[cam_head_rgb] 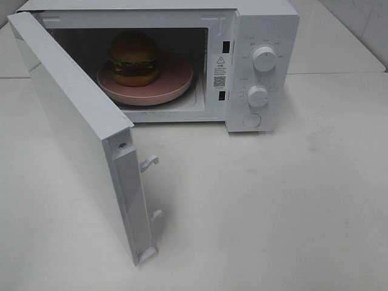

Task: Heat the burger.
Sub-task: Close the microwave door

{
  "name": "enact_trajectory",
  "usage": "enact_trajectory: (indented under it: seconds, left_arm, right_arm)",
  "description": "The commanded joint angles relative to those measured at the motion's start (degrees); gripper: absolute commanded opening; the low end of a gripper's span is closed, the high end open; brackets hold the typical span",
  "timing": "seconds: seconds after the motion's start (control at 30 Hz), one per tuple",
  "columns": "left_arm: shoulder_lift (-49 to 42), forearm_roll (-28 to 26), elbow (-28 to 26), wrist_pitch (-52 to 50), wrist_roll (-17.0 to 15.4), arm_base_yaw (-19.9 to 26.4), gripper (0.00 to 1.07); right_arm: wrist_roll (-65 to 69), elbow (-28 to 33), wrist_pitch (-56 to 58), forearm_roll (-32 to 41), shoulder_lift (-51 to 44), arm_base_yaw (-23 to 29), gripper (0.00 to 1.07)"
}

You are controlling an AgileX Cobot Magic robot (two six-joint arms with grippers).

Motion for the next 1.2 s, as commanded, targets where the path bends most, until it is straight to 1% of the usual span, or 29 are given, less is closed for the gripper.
enact_trajectory:
  seconds: [0.03, 1.2]
  left_arm:
    - [-0.7, 0.2, -0.1, 0.1, -0.1, 0.1, 0.98]
    - [-0.7, 0.2, -0.1, 0.1, -0.1, 0.1, 0.98]
  right_arm:
    - [-0.5, -0.1, -0.7, 0.2, -1.7, -0.2, 0.74]
    - [-0.5, -0.1, -0.7, 0.2, -1.7, -0.2, 0.74]
